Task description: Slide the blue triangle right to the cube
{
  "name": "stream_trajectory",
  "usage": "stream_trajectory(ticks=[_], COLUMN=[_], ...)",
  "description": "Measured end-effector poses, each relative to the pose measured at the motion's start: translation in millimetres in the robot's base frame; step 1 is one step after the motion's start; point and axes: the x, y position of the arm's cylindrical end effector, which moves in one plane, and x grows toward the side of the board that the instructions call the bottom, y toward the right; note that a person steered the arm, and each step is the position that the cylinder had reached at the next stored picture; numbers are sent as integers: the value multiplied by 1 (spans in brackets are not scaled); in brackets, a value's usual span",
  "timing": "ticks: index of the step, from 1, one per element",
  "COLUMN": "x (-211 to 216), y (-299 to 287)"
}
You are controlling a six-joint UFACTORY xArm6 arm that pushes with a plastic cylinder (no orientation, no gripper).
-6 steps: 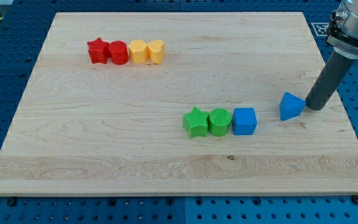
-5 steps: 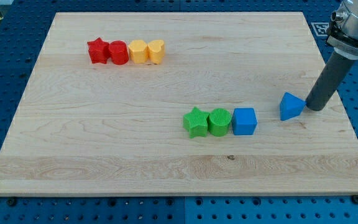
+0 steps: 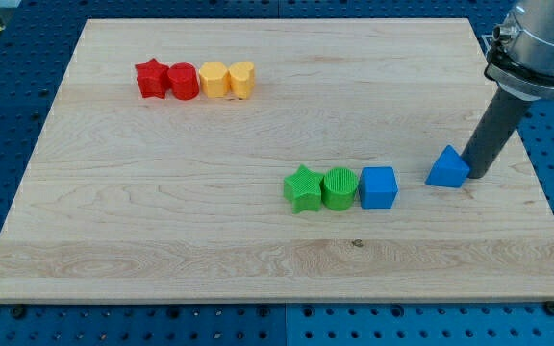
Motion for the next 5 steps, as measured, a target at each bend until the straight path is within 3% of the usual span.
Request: stream_trajectory(ticks=[5], x=[-17], y=[-38])
